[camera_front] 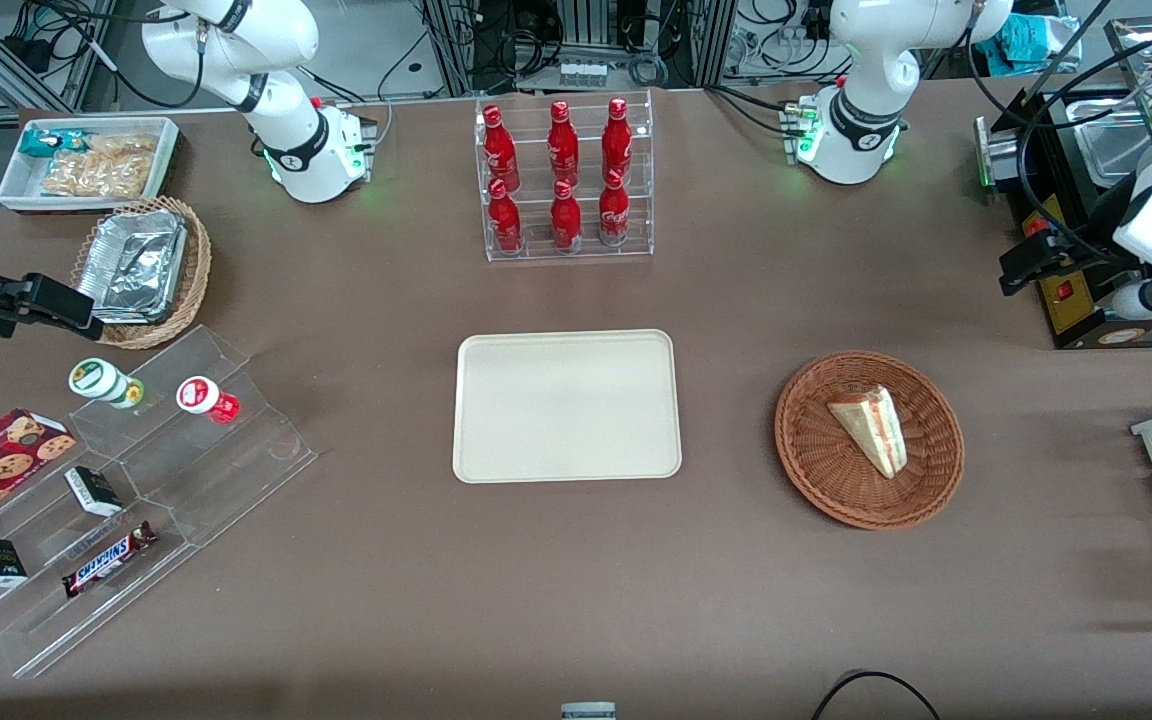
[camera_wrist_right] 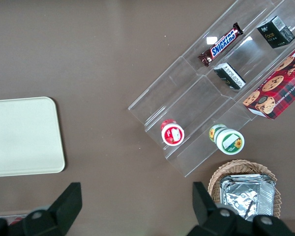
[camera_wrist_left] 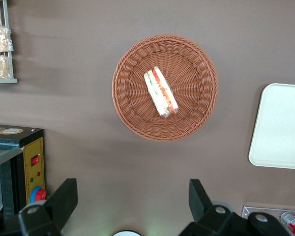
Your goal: Place sandwich from basket to tray
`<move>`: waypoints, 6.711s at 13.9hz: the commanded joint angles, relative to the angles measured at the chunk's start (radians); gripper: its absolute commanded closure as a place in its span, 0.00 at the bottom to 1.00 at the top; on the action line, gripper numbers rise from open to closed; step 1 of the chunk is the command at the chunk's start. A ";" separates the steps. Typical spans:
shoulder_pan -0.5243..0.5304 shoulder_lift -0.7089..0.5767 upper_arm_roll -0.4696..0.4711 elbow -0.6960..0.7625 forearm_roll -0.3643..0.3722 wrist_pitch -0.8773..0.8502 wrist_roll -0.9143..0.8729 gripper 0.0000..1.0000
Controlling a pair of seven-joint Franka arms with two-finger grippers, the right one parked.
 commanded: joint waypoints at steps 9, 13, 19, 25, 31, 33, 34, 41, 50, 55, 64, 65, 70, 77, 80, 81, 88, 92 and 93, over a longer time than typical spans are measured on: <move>-0.021 0.008 0.004 -0.367 -0.032 0.332 0.020 0.00; -0.022 0.034 0.000 -0.596 -0.030 0.691 0.016 0.00; -0.056 0.144 -0.001 -0.653 -0.037 0.926 -0.422 0.00; -0.065 0.211 -0.001 -0.618 -0.038 0.953 -0.655 0.00; -0.065 0.297 -0.001 -0.615 -0.038 1.014 -0.658 0.23; -0.065 0.294 -0.001 -0.613 -0.037 1.002 -0.649 0.68; -0.065 0.285 -0.001 -0.615 -0.035 0.993 -0.647 0.81; -0.067 0.233 -0.085 -0.422 -0.009 0.651 -0.594 0.85; -0.112 0.484 -0.391 -0.046 0.201 0.476 -0.642 0.91; -0.293 0.627 -0.391 0.094 0.220 0.483 -0.768 0.93; -0.470 0.827 -0.388 0.220 0.221 0.643 -0.878 0.93; -0.475 0.833 -0.386 0.220 0.221 0.643 -0.897 0.93; -0.484 0.850 -0.385 0.220 0.230 0.646 -0.935 0.85; -0.475 0.761 -0.383 0.217 0.244 0.579 -0.935 0.00; -0.475 0.652 -0.337 0.208 0.252 0.444 -0.920 0.00; -0.475 0.618 -0.317 0.206 0.259 0.395 -0.917 0.00; -0.283 0.466 -0.309 0.068 0.241 0.282 -0.885 0.00; -0.159 0.335 -0.309 -0.067 0.174 0.278 -0.684 0.00; -0.125 0.298 -0.311 -0.102 0.148 0.276 -0.628 0.00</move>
